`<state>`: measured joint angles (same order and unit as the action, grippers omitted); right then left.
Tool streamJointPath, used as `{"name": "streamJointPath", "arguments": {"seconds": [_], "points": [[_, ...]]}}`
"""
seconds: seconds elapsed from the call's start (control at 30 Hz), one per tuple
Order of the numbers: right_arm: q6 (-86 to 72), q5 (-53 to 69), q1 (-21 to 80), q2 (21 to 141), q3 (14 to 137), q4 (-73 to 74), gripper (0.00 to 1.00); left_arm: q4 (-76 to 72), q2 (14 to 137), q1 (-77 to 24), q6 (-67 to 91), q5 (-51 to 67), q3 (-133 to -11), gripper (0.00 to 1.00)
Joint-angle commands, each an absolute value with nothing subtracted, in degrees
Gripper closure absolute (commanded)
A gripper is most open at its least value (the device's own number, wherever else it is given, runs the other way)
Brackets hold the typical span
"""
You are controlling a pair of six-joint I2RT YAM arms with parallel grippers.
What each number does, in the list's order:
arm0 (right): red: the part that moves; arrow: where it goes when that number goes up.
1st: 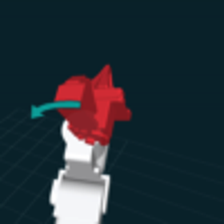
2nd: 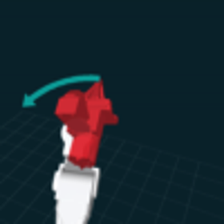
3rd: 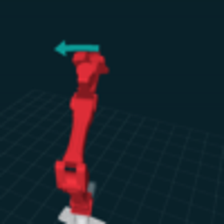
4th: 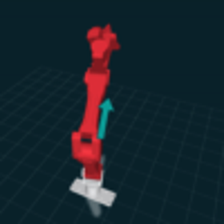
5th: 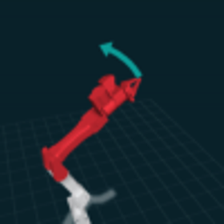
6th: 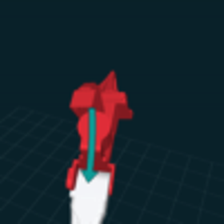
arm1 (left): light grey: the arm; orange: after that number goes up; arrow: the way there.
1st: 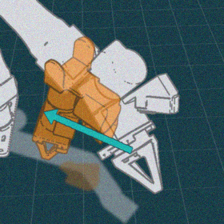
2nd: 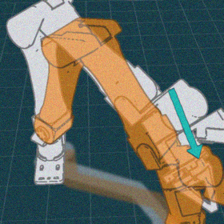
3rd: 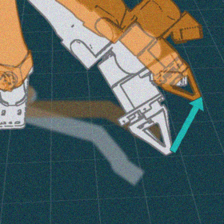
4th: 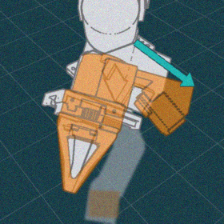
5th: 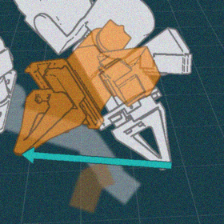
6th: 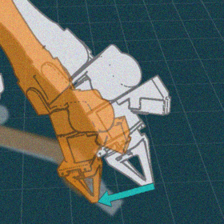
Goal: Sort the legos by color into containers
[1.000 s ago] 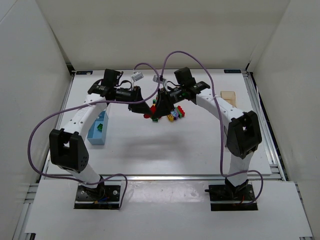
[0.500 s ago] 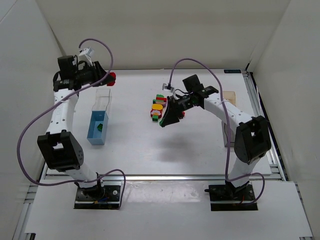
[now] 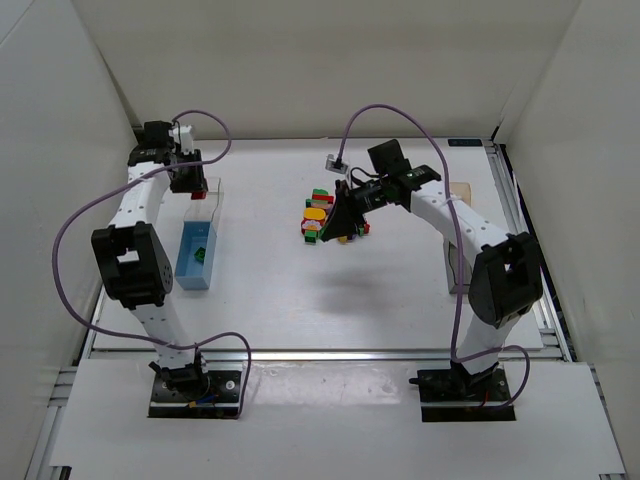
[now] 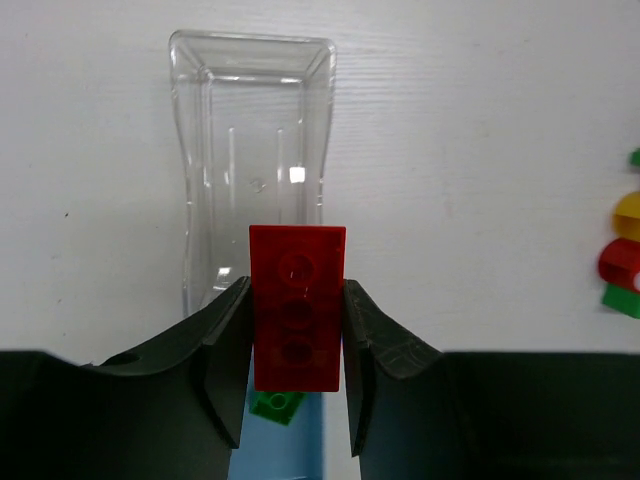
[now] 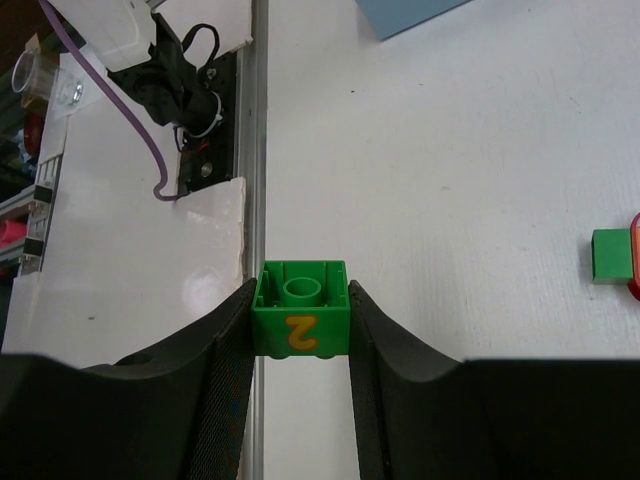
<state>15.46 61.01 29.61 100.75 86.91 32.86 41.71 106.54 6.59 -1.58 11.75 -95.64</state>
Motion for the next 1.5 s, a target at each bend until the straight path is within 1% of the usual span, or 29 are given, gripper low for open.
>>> {"name": "streamJointPath", "arguments": {"seconds": [0.0,0.13,0.2,0.23,0.27,0.33,0.37,0.4,0.57,0.6,0.67,0.77,0.83,0.93,1.03,1.13,1.27,1.37,1.47], "points": [[16.00,60.73,29.09,101.42,89.03,32.08,1.00,44.03,106.60,6.86,-3.43,7.21,-97.91,0.90],[16.26,60.73,29.18,101.78,89.38,32.34,1.00,43.33,107.75,6.94,-4.13,6.86,-96.86,0.89],[16.26,60.73,29.09,101.95,89.73,32.43,1.00,43.33,108.45,7.03,-4.30,6.77,-96.50,0.85],[16.43,60.65,29.00,102.21,90.08,32.61,1.00,43.33,109.07,6.94,-4.31,6.94,-96.33,0.83],[16.61,60.64,29.00,102.30,90.26,32.78,1.00,43.33,109.51,6.94,-4.31,7.20,-96.33,0.77],[16.61,60.47,28.92,102.65,90.53,32.96,1.00,43.42,110.38,6.94,-4.31,7.47,-96.24,0.69],[16.79,60.47,29.00,102.83,90.88,33.13,1.00,43.68,110.83,7.03,-4.31,7.47,-96.33,0.62],[16.79,60.47,29.00,102.92,90.88,33.13,1.00,43.68,111.09,7.03,-4.13,7.47,-96.15,0.59],[16.88,60.64,28.92,103.27,91.14,33.13,1.00,42.63,112.41,7.12,-3.78,9.39,-95.54,0.46],[16.88,60.56,28.92,103.45,91.23,33.13,1.00,41.93,112.59,7.12,-3.78,9.93,-95.62,0.42],[16.79,60.38,28.92,103.53,91.14,32.96,1.00,41.92,112.94,7.12,-3.60,11.68,-96.24,0.39],[15.82,60.38,28.92,103.62,91.05,32.17,1.00,40.17,111.71,7.12,-3.60,15.19,-96.24,0.33],[14.51,59.94,29.09,103.71,91.14,31.38,1.00,38.94,109.17,7.64,-3.25,17.65,-96.24,0.27],[9.86,58.45,30.05,104.06,91.58,26.83,1.00,36.65,103.11,9.31,-0.27,25.54,-96.42,0.26],[3.11,56.17,32.86,105.55,93.59,22.60,1.00,36.30,96.96,10.63,3.51,29.78,-97.47,0.25],[-5.86,53.02,36.55,108.79,96.66,15.14,1.00,37.09,91.78,12.12,5.88,31.37,-98.35,0.24],[-13.60,48.52,40.60,114.07,101.15,4.16,1.00,38.93,85.97,15.55,7.12,32.25,-96.08,0.22],[-14.68,45.02,44.73,118.99,107.11,2.38,1.00,39.29,81.41,15.91,7.56,32.43,-93.44,0.22],[-16.60,40.54,47.72,122.60,109.68,-2.52,1.00,39.11,77.10,16.08,8.96,32.34,-90.10,0.20]]}}
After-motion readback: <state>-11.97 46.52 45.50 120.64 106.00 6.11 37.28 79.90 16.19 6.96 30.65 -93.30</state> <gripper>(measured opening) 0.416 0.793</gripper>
